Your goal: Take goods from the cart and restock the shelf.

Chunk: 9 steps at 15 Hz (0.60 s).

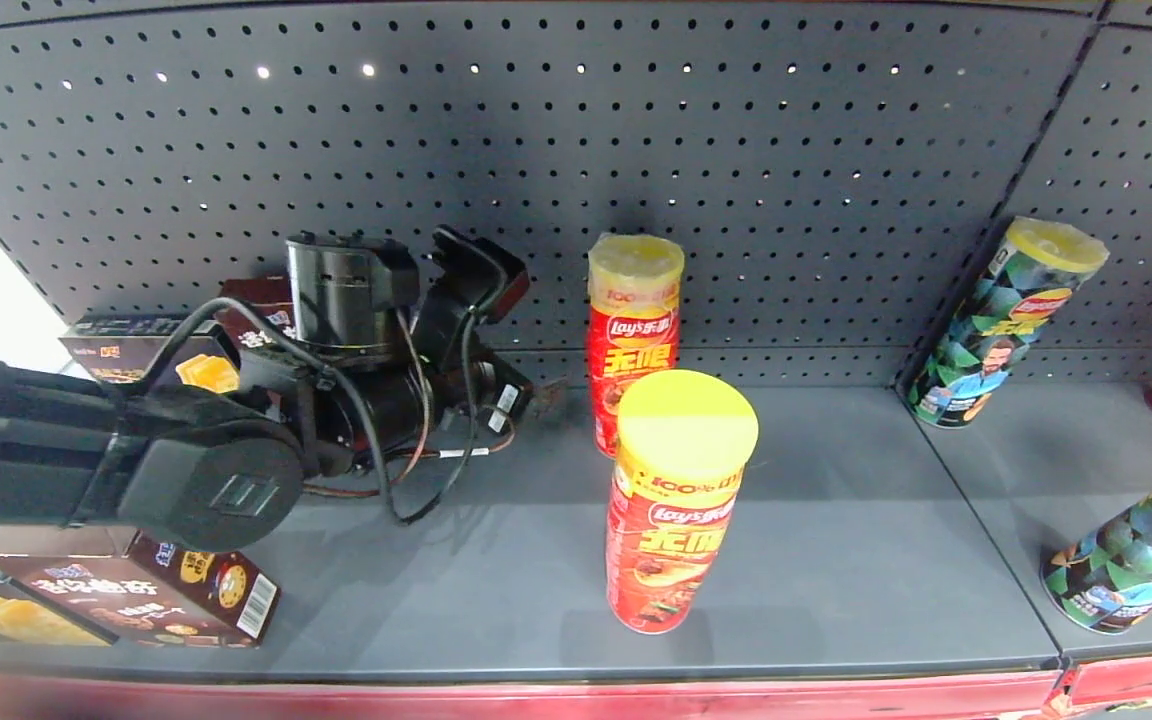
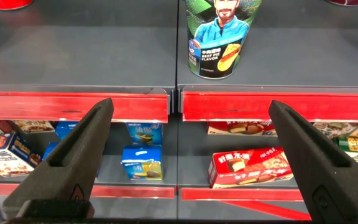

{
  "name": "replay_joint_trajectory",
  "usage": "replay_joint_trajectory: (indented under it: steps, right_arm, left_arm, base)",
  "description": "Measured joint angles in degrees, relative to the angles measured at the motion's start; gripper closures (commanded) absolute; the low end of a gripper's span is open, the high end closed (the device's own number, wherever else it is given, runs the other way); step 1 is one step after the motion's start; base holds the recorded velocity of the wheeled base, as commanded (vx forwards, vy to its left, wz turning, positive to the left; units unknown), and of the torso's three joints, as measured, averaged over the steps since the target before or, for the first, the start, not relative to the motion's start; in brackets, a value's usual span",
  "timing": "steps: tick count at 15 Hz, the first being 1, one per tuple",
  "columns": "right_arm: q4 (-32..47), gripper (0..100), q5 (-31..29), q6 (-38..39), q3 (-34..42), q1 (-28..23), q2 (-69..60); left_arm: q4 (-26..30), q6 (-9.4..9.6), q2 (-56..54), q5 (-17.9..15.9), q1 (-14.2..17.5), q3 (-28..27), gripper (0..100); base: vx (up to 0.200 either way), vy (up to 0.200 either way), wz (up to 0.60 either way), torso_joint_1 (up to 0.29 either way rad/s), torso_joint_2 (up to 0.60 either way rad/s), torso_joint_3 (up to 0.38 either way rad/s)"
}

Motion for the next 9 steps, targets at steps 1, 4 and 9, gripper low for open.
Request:
replay_joint_trajectory:
  steps: [1, 4, 9]
  right_arm:
    - [0.00, 0, 0.00, 0.00, 0.00, 0.02, 0.00]
    - [0.02, 0, 0.00, 0.02, 0.00, 0.07, 0.00]
    - [0.02, 0, -0.11, 0.04, 0.00, 0.05, 0.00]
  left_arm:
    - [0.27, -0.05, -2.07, 0.13, 0.04, 1.30, 0]
    - [-0.05, 0.02, -7.58, 0.41, -0.02, 6.01, 0]
    - [-5.83, -0.06, -13.32, 1.80, -0.46, 14.17, 0]
  base:
    - [0.000, 0.000, 0.00, 0.000, 0.00, 0.000]
    - [0.000, 0.000, 0.00, 0.000, 0.00, 0.000]
    - [0.000, 0.000, 0.00, 0.000, 0.00, 0.000]
